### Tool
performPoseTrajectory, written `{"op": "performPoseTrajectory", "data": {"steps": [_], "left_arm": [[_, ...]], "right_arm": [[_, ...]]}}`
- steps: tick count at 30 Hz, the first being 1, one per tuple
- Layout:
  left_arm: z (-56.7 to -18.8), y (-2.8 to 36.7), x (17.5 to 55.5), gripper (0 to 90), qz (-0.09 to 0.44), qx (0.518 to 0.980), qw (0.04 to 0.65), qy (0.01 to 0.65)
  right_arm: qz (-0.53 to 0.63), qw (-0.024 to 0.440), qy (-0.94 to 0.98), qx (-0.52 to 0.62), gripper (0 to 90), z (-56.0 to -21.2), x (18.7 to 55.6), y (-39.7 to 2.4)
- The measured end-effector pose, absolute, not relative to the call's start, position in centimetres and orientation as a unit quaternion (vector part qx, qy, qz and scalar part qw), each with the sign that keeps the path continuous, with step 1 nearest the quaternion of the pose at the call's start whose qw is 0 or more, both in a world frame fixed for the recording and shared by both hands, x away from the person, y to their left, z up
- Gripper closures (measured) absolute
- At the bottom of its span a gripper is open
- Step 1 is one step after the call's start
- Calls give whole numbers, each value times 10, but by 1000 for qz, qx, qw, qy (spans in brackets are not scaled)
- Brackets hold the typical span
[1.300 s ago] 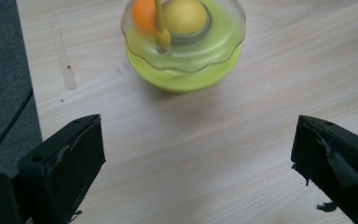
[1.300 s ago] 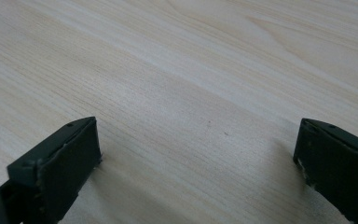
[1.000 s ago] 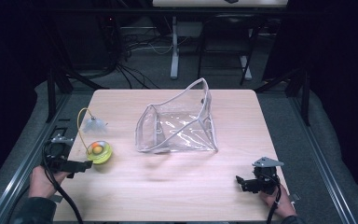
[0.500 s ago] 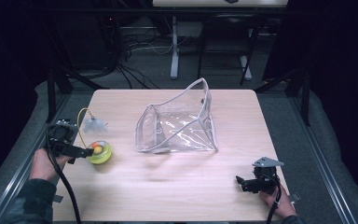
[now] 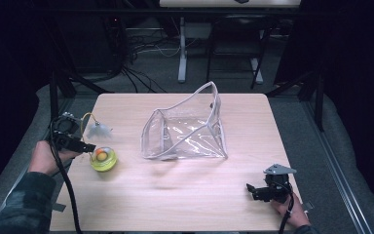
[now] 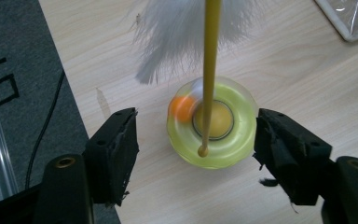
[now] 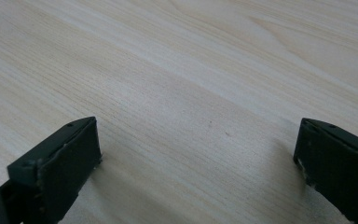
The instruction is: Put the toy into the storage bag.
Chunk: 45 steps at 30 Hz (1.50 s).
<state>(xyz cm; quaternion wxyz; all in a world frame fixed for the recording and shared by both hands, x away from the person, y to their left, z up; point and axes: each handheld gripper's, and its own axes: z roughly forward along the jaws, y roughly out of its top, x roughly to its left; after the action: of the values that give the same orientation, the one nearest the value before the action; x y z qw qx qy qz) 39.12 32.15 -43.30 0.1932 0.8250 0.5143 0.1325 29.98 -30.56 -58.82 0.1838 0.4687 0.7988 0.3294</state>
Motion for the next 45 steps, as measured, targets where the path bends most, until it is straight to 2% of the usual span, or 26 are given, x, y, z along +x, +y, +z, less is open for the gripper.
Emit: {"op": "performPoseTrajectory", "data": {"steps": [4,11,17,25,28,45], "left_arm": [[-433,321,394,385,133,825,182,518],[-434,325,398,596,125,816,170,539],[-434,324,398,678,127,815,166,541],[-435,318,397,850,121,808,170,550],[-435,317,396,875,120,809,172,549],[-422,311,394,880,129,819,159,537]], "right_arm": [[328,184,799,470,0,-588,299,-306],[328,182,799,469,0,-588,299,-306],[328,182,799,469,0,-588,299,-306],[329,182,799,470,0,-588,299,-305],[329,182,799,470,0,-588,299,-305],[328,183,799,469,0,-588,299,-306]]}}
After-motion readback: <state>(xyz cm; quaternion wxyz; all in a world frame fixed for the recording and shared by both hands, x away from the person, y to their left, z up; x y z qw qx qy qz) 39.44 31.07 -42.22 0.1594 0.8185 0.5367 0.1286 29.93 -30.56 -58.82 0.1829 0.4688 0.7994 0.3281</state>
